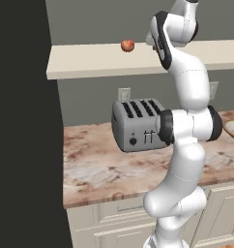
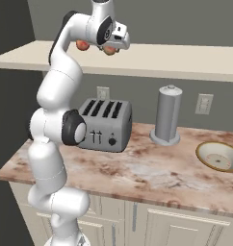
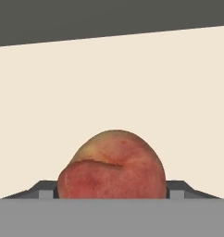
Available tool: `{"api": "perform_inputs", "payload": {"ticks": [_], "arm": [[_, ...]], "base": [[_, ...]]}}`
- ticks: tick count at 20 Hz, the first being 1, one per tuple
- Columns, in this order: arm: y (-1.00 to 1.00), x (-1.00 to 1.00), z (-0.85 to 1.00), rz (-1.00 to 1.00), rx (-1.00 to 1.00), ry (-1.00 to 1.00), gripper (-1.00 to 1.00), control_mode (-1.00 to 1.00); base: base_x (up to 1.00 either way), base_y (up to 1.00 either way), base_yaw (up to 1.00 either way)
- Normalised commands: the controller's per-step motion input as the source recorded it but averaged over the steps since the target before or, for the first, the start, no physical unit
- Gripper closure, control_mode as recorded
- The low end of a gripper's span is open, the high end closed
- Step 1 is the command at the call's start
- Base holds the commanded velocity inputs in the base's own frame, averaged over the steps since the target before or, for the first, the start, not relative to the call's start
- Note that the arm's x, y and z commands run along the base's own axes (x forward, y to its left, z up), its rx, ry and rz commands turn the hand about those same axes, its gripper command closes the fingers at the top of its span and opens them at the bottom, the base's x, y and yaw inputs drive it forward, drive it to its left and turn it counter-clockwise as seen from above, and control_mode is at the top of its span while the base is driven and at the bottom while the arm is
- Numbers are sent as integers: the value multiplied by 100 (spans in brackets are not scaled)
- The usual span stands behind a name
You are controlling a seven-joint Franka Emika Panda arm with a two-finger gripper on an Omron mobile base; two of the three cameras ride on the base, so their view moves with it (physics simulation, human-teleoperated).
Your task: Pick the peachs from the cabinet and place them in one bowl. Pick the squash from the sink and place it in the other bowl.
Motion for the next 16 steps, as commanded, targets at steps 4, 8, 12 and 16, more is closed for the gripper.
{"api": "perform_inputs", "payload": {"ticks": [4,8,12,16], "arm": [[0,8,0,0,0,0,100,-100],[0,-55,19,0,0,-4,100,-100],[5,-100,48,0,2,-13,100,-100],[12,-100,28,0,2,-8,100,-100]], "base": [[0,0,0],[0,0,0],[0,0,0],[0,0,0]]}}
